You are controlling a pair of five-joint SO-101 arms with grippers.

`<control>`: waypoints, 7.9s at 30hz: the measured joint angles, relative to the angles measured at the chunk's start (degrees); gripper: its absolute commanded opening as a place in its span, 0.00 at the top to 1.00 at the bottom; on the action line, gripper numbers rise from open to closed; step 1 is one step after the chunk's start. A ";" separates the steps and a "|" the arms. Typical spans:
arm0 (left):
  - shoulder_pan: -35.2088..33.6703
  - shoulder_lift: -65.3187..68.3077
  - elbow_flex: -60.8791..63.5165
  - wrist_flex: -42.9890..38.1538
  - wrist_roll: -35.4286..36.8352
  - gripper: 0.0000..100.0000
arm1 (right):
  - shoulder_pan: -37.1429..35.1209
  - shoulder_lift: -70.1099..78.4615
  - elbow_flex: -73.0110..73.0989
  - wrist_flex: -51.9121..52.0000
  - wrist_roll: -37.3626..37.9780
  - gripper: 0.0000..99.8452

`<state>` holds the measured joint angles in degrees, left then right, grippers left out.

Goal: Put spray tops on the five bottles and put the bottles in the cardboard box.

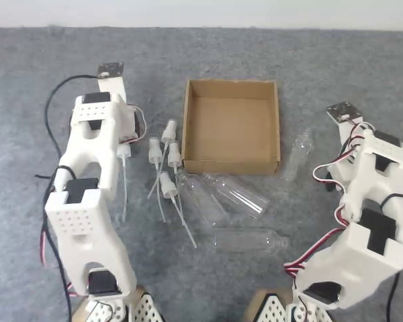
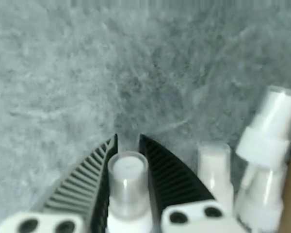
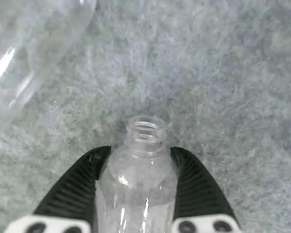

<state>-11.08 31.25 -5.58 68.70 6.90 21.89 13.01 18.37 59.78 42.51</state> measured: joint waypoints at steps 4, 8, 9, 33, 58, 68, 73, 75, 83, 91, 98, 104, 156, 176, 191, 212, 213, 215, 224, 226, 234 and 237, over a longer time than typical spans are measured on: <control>1.41 -5.27 -1.23 7.12 -1.32 0.99 | 0.79 0.00 0.00 0.00 -2.81 0.94; 4.66 -16.62 5.89 6.77 -1.76 0.99 | 1.23 0.00 0.00 0.09 -5.80 0.82; 5.54 -19.78 9.49 5.45 -1.93 0.99 | 1.23 0.00 0.00 0.44 -5.98 0.81; 6.33 -49.23 40.09 -6.07 -4.31 0.99 | 1.32 0.00 -8.70 16.79 -6.33 0.71; 6.33 -50.46 36.84 -6.33 -4.31 0.99 | -4.48 -19.69 -11.87 20.31 -14.24 0.99; 6.33 -70.86 30.68 -6.33 -3.34 0.99 | -37.36 -43.43 6.07 5.45 -25.93 0.99; 6.33 -79.82 22.15 -6.33 1.67 0.99 | -53.10 -45.01 14.59 -5.98 -26.46 0.99; 6.33 -80.35 18.02 -6.51 4.66 0.99 | -57.58 -45.45 17.32 -9.41 -26.55 0.99; 6.24 -77.36 13.45 -13.10 18.55 0.99 | -67.16 -45.54 22.51 -15.03 -28.40 0.99; 6.33 -70.07 13.36 -13.45 23.21 0.99 | -67.43 -48.18 23.38 -15.03 -29.27 0.99; 7.21 -67.34 13.36 -10.99 23.21 0.99 | -67.43 -54.68 27.52 -15.03 -29.36 0.99; 12.40 -67.25 13.36 -6.33 23.47 0.99 | -67.34 -55.03 27.60 -15.03 -29.36 0.99; 19.78 -67.43 35.08 -9.41 11.69 0.99 | -66.64 -57.05 47.30 -52.84 -42.46 0.99; 23.12 -75.87 41.49 -11.52 7.38 0.91 | -64.35 -64.18 52.57 -55.12 -42.81 0.99; 23.82 -76.22 36.57 -10.64 4.84 0.86 | -64.18 -66.73 53.36 -55.21 -42.81 0.99; 16.70 -76.31 32.79 -4.48 1.32 0.87 | -64.18 -66.64 53.45 -55.21 -42.81 0.99; 17.41 -76.31 34.11 -5.36 1.05 0.87 | -64.18 -66.64 53.54 -55.21 -42.81 0.99; 18.81 -76.57 35.96 -6.86 0.62 0.87 | -64.18 -66.64 53.63 -55.12 -42.81 0.99; 17.14 -76.31 32.79 -5.54 0.35 0.86 | -64.18 -66.73 53.36 -54.42 -42.81 0.99; 14.86 -76.31 29.71 -3.43 0.09 0.86 | -64.18 -66.73 53.36 -52.84 -42.81 0.99; 10.55 -77.80 30.07 1.23 1.32 0.86 | -57.76 -66.64 47.74 -48.88 -42.81 0.99; 10.64 -83.34 38.77 -3.52 1.67 0.82 | -54.51 -64.09 42.81 -48.88 -42.81 0.99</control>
<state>-0.44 -52.09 33.19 65.19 8.57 -32.62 -51.08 61.19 10.90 -0.31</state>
